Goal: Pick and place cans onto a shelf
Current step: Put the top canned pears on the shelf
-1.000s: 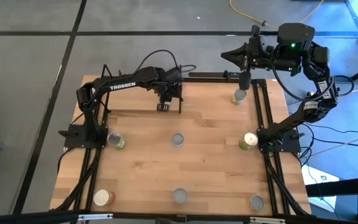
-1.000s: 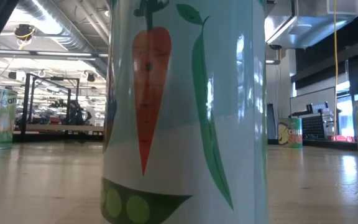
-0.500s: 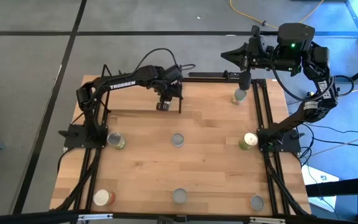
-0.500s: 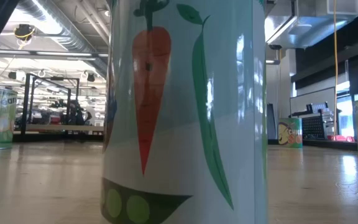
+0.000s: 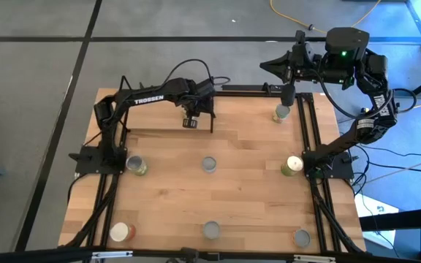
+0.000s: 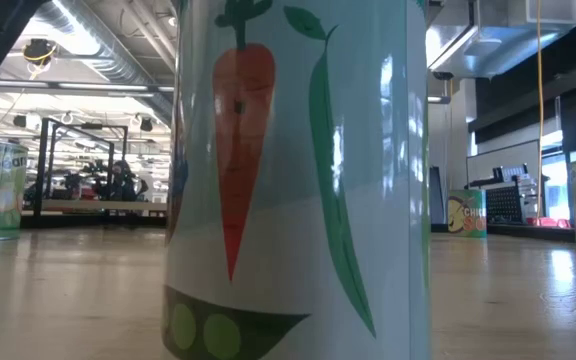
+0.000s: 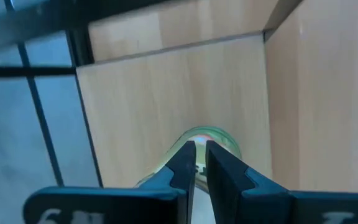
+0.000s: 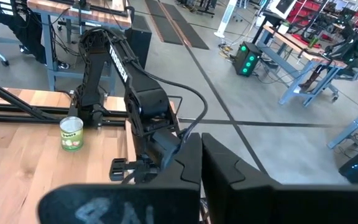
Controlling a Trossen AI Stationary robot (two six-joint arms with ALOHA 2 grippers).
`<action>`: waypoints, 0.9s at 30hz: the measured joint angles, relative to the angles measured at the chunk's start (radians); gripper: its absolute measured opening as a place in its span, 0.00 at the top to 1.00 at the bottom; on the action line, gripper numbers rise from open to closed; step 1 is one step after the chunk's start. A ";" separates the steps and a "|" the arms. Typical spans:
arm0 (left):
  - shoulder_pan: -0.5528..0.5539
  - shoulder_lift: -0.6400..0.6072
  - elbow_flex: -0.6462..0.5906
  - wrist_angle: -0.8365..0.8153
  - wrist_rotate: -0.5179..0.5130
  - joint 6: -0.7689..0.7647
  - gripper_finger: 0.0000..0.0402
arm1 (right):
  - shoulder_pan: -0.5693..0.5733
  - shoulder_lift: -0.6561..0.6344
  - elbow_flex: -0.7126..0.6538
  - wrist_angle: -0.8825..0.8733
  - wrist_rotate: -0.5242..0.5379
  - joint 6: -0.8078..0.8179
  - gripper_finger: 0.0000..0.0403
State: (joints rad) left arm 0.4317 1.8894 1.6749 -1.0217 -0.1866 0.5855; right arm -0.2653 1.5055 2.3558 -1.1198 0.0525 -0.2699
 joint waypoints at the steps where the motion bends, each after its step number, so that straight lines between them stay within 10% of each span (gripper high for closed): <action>1: 0.004 -0.001 0.000 -0.005 -0.008 0.000 0.93 | 0.000 0.000 0.000 0.000 0.000 0.000 0.99; 27: 0.132 -0.001 0.000 -0.272 -0.096 -0.053 0.93 | 0.000 0.000 0.000 -0.012 0.000 0.005 0.99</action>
State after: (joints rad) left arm 0.5639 1.8885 1.6749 -1.2935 -0.2827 0.5326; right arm -0.2653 1.5055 2.3558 -1.1320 0.0522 -0.2646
